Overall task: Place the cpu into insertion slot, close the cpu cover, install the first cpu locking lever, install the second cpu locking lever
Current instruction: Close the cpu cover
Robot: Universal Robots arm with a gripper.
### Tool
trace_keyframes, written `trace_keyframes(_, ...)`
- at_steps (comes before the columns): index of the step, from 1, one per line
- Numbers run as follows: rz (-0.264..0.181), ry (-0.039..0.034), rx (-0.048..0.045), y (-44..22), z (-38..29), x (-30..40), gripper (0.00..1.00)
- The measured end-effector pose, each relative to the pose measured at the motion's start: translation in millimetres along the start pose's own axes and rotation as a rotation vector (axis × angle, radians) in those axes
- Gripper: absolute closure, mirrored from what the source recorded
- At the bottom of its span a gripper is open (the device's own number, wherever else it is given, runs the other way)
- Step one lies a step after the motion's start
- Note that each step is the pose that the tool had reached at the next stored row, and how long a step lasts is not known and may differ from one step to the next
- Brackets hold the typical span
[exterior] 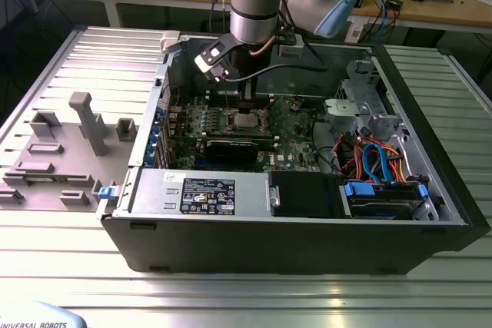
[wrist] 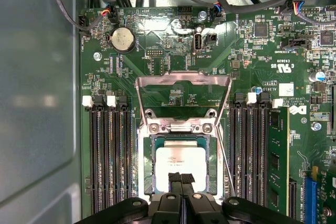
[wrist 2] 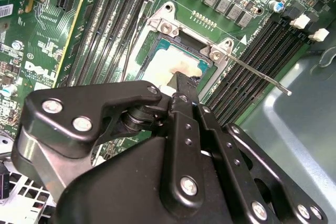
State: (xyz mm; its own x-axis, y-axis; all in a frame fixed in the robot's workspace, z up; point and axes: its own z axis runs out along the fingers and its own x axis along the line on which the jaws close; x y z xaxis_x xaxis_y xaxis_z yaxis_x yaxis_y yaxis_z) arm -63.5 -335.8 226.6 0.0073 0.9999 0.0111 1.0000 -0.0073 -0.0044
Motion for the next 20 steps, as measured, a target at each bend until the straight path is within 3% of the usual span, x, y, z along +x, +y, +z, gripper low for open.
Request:
trace_keyframes(12, 0.0, 0.0, -0.0029, 0.0, -1.9, 0.0, 0.89)
trace_keyframes(20, 0.0, 0.0, -0.0029, 0.0, -6.6, 0.1, 0.89)
